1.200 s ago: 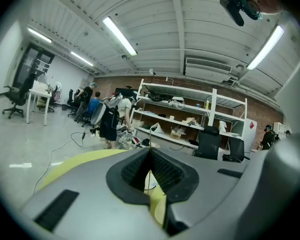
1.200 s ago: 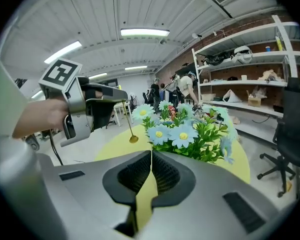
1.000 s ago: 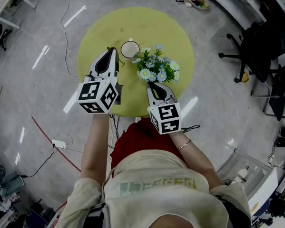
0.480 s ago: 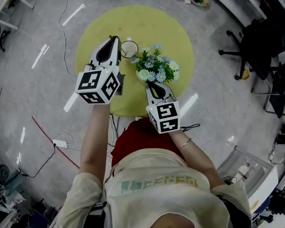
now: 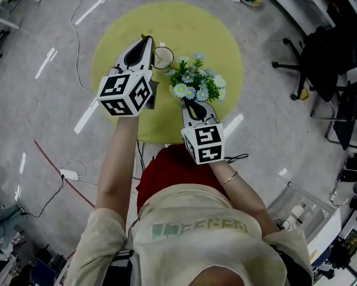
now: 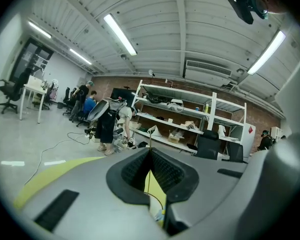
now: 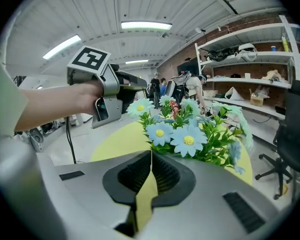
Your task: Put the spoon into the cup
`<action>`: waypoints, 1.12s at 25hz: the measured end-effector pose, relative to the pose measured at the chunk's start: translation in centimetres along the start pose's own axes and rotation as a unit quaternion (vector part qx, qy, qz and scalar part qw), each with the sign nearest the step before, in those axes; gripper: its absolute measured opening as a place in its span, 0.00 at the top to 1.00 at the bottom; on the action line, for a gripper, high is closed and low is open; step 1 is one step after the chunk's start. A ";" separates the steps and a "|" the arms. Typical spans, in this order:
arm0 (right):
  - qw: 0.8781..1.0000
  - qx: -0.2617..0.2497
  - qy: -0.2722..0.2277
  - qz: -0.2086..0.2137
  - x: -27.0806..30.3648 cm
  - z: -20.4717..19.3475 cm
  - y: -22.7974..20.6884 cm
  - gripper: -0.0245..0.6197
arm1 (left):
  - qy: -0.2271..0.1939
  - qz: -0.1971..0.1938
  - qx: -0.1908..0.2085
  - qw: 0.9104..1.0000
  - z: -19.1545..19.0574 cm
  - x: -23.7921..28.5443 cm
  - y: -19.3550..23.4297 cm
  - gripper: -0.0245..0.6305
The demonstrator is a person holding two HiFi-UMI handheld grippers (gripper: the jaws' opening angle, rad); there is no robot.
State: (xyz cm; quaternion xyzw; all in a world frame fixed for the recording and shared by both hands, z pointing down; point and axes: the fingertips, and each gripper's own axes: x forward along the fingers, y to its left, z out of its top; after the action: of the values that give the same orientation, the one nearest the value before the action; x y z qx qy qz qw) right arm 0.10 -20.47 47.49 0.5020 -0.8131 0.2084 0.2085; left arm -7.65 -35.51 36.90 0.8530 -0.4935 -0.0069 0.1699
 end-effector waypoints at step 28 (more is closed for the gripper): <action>1.000 -0.005 0.023 -0.001 0.3 -1.0 -0.3 0.90 | 0.038 0.021 -0.101 0.994 -6.0 2.2 3.2 0.93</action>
State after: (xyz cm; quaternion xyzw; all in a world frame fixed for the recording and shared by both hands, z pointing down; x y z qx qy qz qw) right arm 0.38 -20.29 48.54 0.4970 -0.8086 0.2152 0.2298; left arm -8.12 -37.10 43.80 0.8205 -0.5012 -0.0206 0.2741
